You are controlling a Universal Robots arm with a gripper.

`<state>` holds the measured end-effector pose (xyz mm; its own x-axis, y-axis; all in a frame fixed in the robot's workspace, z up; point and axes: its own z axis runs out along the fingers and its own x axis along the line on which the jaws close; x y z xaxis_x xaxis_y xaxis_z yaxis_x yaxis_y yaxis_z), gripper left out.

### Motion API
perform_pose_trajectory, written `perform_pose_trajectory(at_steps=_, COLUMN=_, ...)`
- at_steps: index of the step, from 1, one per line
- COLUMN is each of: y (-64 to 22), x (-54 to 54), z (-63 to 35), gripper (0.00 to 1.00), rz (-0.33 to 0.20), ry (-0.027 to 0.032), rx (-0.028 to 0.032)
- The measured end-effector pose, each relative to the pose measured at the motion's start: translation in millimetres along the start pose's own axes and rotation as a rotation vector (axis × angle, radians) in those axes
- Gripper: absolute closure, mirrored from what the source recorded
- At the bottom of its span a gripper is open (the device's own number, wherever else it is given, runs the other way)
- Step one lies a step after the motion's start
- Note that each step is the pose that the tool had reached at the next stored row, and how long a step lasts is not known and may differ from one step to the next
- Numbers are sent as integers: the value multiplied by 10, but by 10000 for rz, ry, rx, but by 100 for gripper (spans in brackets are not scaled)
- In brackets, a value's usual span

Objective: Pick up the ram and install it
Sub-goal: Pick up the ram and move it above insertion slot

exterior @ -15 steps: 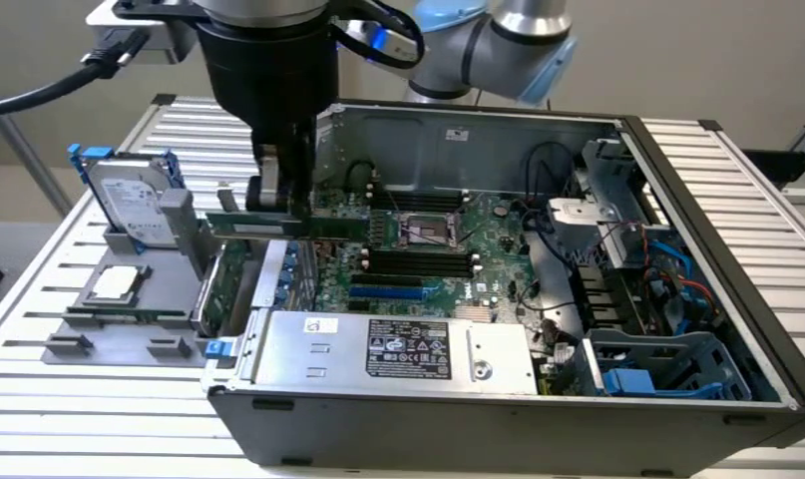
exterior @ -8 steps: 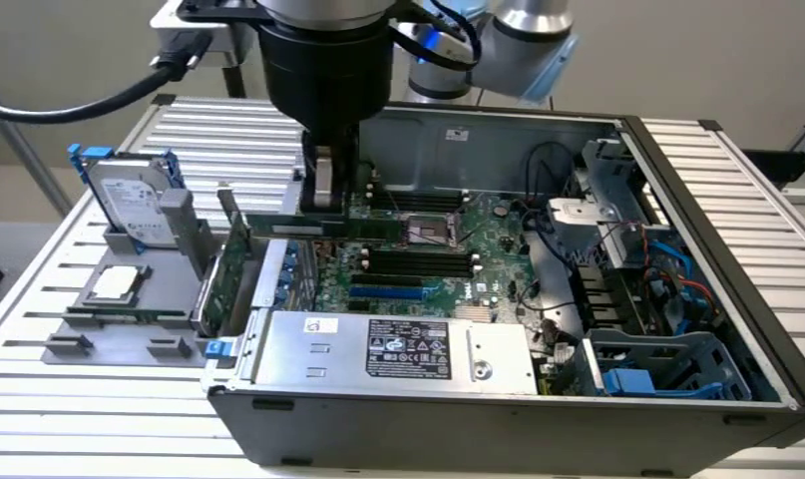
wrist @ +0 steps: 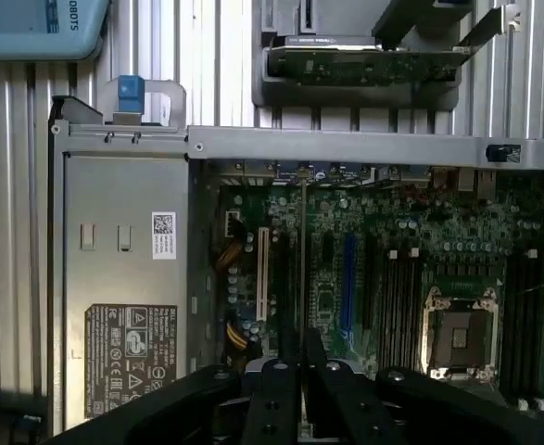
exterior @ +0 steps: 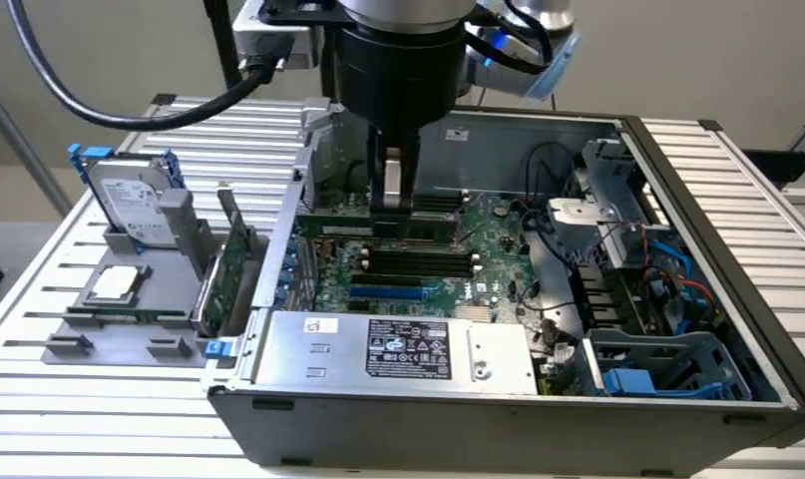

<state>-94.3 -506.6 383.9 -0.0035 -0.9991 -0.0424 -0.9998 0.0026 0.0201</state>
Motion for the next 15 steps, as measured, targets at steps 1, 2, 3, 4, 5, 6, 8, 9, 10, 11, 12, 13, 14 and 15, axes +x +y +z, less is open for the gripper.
perform_pose_trajectory(at_steps=1, y=-45, x=-12, z=1, gripper=100, rz=0, ry=0, rx=0)
perform_pose_trajectory(at_steps=2, y=-87, x=-30, z=6, gripper=100, rz=0, ry=0, rx=-1)
perform_pose_trajectory(at_steps=3, y=-124, x=-56, z=13, gripper=100, rz=1, ry=1, rx=-1)
perform_pose_trajectory(at_steps=4, y=-155, x=-86, z=21, gripper=100, rz=0, ry=2, rx=-1)
perform_pose_trajectory(at_steps=5, y=-180, x=-123, z=33, gripper=100, rz=0, ry=0, rx=0)
perform_pose_trajectory(at_steps=6, y=-200, x=-162, z=45, gripper=100, rz=0, ry=1, rx=0)
perform_pose_trajectory(at_steps=8, y=-233, x=-249, z=74, gripper=100, rz=2, ry=2, rx=0)
perform_pose_trajectory(at_steps=9, y=-246, x=-291, z=89, gripper=100, rz=1, ry=1, rx=0)
perform_pose_trajectory(at_steps=10, y=-257, x=-337, z=105, gripper=100, rz=-1, ry=1, rx=1)
perform_pose_trajectory(at_steps=11, y=-267, x=-381, z=122, gripper=100, rz=0, ry=1, rx=0)
perform_pose_trajectory(at_steps=12, y=-276, x=-427, z=140, gripper=100, rz=0, ry=1, rx=0)
perform_pose_trajectory(at_steps=13, y=-284, x=-471, z=159, gripper=100, rz=0, ry=1, rx=0)
perform_pose_trajectory(at_steps=14, y=-291, x=-517, z=178, gripper=100, rz=0, ry=0, rx=1)
perform_pose_trajectory(at_steps=15, y=-298, x=-561, z=196, gripper=100, rz=0, ry=0, rx=0)
